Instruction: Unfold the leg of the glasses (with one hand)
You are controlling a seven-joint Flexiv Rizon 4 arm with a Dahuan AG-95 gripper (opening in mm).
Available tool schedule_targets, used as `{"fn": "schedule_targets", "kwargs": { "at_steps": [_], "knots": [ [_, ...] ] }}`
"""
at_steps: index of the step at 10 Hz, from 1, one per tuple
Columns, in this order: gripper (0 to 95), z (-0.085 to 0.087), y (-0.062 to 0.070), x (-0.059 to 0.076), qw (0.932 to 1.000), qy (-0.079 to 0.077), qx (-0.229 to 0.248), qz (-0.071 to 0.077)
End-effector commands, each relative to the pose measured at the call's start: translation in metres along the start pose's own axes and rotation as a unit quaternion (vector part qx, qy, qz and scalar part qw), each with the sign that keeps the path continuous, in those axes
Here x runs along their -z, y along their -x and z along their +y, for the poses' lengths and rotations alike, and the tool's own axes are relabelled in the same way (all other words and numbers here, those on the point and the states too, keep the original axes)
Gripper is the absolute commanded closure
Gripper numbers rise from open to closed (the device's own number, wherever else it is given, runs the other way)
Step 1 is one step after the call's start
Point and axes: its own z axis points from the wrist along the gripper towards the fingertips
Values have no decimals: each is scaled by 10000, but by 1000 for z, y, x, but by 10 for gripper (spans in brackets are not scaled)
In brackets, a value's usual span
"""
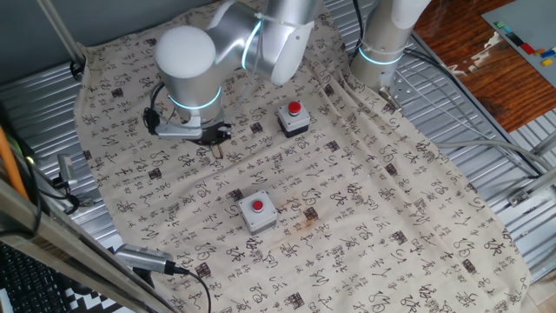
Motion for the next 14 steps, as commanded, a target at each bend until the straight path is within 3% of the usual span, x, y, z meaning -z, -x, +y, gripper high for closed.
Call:
{"fn": "schedule_targets", "kwargs": {
  "at_steps": [1, 9, 14],
  "knots": [
    [950, -1, -2, 1, 10000, -4, 18, 12],
    [950, -5, -2, 6, 10000, 41, 10, -61],
    [950, -1, 9, 4, 10000, 30, -59, -74]
  ]
}}
